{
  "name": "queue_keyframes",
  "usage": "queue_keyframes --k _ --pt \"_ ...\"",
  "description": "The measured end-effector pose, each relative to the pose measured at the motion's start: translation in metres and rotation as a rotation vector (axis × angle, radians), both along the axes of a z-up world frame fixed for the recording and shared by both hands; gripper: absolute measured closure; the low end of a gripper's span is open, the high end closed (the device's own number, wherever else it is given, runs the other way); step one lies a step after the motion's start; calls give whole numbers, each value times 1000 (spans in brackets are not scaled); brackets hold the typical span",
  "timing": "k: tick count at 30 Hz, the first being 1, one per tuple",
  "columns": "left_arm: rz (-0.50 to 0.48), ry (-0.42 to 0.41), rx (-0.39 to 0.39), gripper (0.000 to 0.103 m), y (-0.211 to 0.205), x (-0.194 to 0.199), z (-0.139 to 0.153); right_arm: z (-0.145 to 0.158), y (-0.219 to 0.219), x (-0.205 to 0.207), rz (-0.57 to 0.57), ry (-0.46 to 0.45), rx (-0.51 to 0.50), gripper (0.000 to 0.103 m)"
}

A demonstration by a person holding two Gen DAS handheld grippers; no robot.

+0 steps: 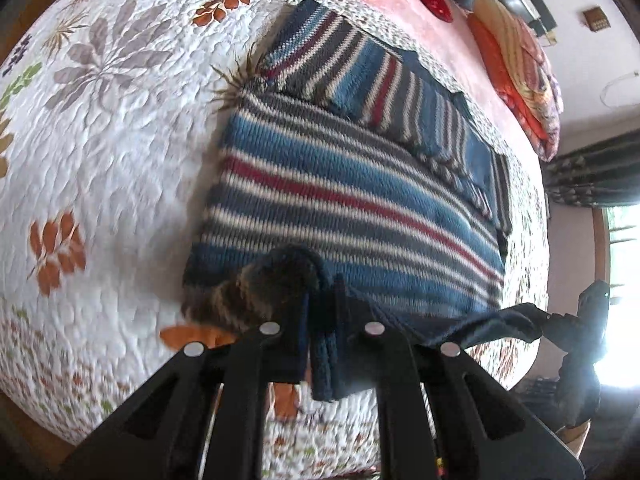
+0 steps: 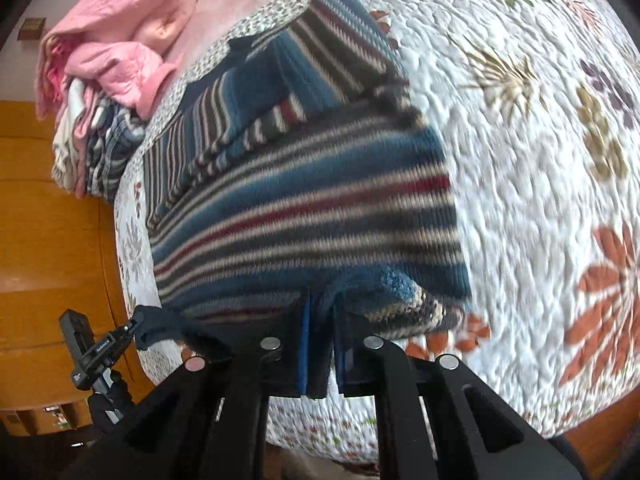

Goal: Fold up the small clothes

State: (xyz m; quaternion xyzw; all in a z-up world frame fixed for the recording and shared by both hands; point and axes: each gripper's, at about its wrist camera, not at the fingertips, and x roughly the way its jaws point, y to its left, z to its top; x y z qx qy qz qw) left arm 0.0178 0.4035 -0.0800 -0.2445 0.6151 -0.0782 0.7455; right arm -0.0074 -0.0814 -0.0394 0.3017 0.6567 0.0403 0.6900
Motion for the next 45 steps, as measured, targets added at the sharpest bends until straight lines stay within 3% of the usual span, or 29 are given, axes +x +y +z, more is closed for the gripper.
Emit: queue_keyframes --k 7,14,19,24,28,31,34,36,39,41,45 --pt "2 59 14 93 -9 59 -28 -32 -8 48 -25 47 9 93" --pt "-24 110 32 88 -18 93 -55 -63 -9 76 -34 106 16 93" --pt "11 153 -28 88 -13 106 -65 -77 -14 81 -62 148 52 91" --pt "40 190 -81 81 -6 110 -66 -80 -21 82 -74 170 87 89" --pt "70 119 -96 72 5 112 -40 -74 -32 79 -98 180 129 83" --pt "61 44 -75 69 9 113 -13 -50 -42 83 -85 111 7 65" --pt "18 -16 -37 63 4 115 4 -30 -54 86 -81 43 -20 65" --pt "-34 -43 -5 56 -5 117 9 -24 -53 89 -36 18 -13 63" --pt "-120 -65 68 45 -20 119 8 -21 -33 96 108 -17 -57 50" --pt "-201 -65 142 44 -33 120 2 -26 -13 100 216 -35 -102 45" --pt "-348 -64 237 43 -53 116 -11 -39 17 102 378 -46 -143 44"
